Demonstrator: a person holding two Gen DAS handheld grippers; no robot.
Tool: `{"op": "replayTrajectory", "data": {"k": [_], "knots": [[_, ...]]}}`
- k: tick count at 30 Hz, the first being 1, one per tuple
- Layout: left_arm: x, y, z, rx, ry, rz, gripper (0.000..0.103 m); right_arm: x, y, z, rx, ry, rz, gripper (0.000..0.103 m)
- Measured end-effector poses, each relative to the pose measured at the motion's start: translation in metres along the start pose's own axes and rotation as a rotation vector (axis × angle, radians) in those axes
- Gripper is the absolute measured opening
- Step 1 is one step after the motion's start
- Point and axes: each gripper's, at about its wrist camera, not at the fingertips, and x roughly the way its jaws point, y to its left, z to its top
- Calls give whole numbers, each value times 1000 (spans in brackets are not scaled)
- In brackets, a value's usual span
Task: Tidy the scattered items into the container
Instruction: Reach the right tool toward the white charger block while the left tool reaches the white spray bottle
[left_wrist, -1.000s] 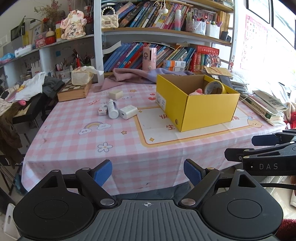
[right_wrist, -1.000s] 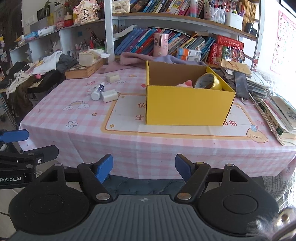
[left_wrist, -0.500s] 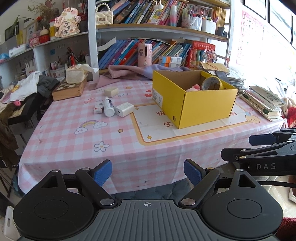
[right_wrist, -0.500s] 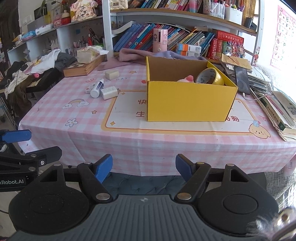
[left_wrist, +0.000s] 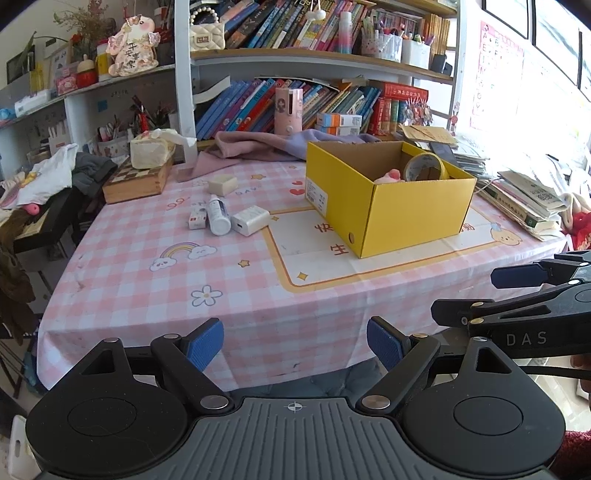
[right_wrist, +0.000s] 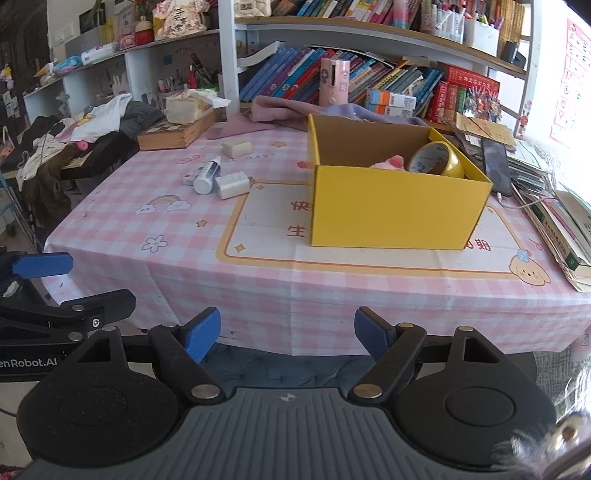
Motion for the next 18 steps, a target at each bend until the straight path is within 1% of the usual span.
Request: {"op": "replayTrajectory", "data": {"k": [5,9,12,16,18], "knots": [[-3,9,-1,-16,-2,28,87,3,12,3,-27,3,28,81],[-4,18,-1,-46,-2,49,87,5,19,6,-51,0,38,85],[-4,23,-3,-59,3,49,87,9,23,8,-62,4,48,85],[-6,29,-5,-75,4,70,87,14,29,12,-72,1,81,85],[-7,34,-6,-88,5,80,87,17,33,13,-86,7,97,83]]}}
